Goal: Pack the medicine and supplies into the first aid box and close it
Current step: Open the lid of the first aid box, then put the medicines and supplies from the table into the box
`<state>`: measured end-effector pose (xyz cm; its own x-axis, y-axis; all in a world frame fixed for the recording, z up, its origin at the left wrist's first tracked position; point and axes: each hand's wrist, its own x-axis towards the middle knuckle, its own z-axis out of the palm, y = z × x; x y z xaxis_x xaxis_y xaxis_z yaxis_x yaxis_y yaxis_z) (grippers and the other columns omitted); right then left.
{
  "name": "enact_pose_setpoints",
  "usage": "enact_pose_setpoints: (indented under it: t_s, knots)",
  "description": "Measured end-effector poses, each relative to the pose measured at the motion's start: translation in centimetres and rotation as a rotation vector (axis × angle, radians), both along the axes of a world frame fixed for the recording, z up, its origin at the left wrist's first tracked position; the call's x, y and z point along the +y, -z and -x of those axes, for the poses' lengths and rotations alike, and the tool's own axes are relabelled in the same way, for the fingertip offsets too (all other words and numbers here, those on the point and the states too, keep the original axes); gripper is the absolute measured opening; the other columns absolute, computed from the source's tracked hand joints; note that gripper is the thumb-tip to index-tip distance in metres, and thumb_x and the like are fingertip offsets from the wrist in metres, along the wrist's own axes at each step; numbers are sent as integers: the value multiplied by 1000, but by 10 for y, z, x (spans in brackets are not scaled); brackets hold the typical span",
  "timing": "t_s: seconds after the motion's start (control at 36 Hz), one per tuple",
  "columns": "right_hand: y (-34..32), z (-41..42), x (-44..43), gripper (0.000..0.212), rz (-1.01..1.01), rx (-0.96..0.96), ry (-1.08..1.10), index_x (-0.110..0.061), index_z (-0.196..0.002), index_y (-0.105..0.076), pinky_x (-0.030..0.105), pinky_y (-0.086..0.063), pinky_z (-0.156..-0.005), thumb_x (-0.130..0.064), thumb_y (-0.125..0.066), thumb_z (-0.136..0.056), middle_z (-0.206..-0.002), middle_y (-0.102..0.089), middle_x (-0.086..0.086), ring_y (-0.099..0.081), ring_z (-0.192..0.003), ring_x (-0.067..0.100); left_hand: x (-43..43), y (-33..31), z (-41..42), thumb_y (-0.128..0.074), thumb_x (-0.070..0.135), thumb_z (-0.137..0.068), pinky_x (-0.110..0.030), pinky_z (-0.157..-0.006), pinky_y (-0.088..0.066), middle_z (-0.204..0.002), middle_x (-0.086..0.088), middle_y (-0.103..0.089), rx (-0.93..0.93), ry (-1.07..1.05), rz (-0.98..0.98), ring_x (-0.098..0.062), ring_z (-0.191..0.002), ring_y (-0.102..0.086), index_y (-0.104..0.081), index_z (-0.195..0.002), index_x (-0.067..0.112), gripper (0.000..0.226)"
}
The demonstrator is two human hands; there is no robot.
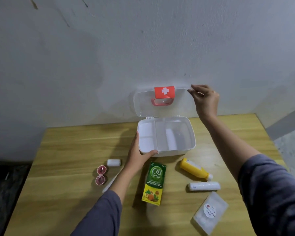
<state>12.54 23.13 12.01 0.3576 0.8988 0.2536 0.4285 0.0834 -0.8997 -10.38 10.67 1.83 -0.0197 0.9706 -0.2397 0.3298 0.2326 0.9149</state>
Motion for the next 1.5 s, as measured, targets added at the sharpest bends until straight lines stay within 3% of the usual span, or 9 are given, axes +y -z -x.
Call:
enact_pose_setpoints:
  t_s: [0.06,0.19,0.36,0.47,0.58,0.67,1.19,1.33,1.5]
  knots:
    - [-1,5,-12,31,-23,-4,25,-1,-113,-65,-1,-45,-74,-16,-67,-85,-110,-65,15,-65,-89,11,-1,-1,1,-81,33,-65,-35,-107,-33,-149,5,-31,-4,10,-8,-13,-136,-30,-15,-146,28,105]
    - [14,29,-77,32,-54,5,112,-5,-118,-60,17,-49,-81,-17,-62,-88,-109,-60,15,-59,-95,15,0,-2,5,-82,27,-66,-32,-103,-38,-140,10,-39,-31,58,-50,-8,-127,-38,-26,-139,32,92]
    - [73,76,-179,34,143,-34,76,-8,-119,-54,31,-50,-84,-14,-62,-87,-105,-50,1,-52,-97,11,3,4,11,-77,16,-73,6,-77,-32,-119,29,-37,-36,105,-90,6,-115,-36,-22,-143,21,89]
    - [110,110,-230,52,348,-91,86,-8,-127,-45,39,-45,-96,-28,-66,-83,-115,-48,5,-48,-109,21,6,11,15,-78,30,-71,-21,-108,-29,-147,8,-34,7,119,-82,-5,-134,-32,-20,-145,20,94]
    - [130,139,-252,89,527,-199,76,-3,-135,-33,39,-35,-103,-50,-72,-70,-130,-41,14,-38,-122,29,5,11,15,-75,31,-74,-36,-116,-24,-154,-1,-24,38,136,-76,-13,-140,-23,-13,-147,18,97]
    - [136,147,-254,93,558,-243,44,-4,-134,-33,38,-36,-102,-47,-75,-64,-129,-42,14,-40,-120,29,7,11,16,-75,35,-72,-41,-116,-25,-154,-3,-23,47,138,-76,-16,-141,-23,-12,-147,18,100]
    - [80,40,-241,66,333,-307,315,-7,-122,-45,44,-45,-89,-18,-75,-64,-111,-54,12,-50,-103,28,5,-1,13,-76,30,-73,-45,-114,-28,-153,-1,-24,-19,143,-34,-19,-139,-26,-12,-146,28,97]
    - [53,12,-182,66,294,-295,102,-13,-126,-46,39,-47,-89,-21,-75,-68,-116,-49,9,-48,-101,19,2,-5,11,-73,25,-77,-32,-115,-19,-157,4,-13,-33,144,2,-14,-143,-15,-3,-148,25,99]
    - [30,-4,-100,77,482,-756,-310,-18,-137,-41,37,-45,-95,-31,-72,-67,-127,-47,10,-47,-115,27,2,-5,10,-74,24,-76,-36,-116,-23,-156,3,-17,-41,119,39,-12,-141,-19,-3,-148,26,101]
